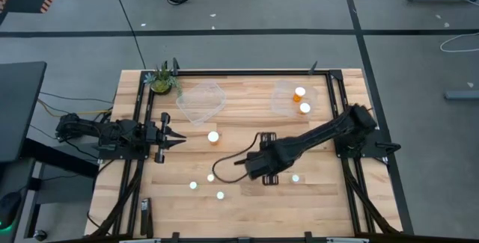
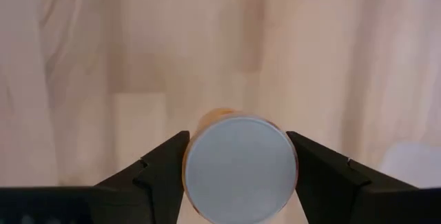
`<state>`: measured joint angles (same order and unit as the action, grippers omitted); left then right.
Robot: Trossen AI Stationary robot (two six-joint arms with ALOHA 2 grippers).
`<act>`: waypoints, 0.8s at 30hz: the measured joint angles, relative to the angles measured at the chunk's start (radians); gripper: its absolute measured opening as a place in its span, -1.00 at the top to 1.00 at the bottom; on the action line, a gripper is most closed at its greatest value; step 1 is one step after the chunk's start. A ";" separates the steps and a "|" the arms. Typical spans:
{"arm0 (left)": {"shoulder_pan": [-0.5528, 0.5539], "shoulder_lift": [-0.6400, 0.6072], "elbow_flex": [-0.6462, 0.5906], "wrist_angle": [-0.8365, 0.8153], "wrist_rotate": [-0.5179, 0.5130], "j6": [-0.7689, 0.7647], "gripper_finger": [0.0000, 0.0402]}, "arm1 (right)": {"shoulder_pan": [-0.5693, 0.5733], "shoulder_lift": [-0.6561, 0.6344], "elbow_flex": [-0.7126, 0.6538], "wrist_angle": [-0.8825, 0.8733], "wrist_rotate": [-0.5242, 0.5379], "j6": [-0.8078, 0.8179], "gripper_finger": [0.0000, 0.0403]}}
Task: Pick and place medicine bottles into bin by pill shape (circle, oval)
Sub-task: Put the big orange pill bottle into the right transparent bin
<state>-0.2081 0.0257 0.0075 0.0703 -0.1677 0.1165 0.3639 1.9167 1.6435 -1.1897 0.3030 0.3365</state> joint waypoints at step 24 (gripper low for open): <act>0.000 0.000 0.000 0.000 0.000 0.000 0.72 | -0.423 -0.423 -0.239 0.063 -0.013 -0.062 -0.18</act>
<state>-0.2081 0.0257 0.0076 0.0704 -0.1677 0.1169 -0.0590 1.4940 1.4048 -1.1271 0.2896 0.2743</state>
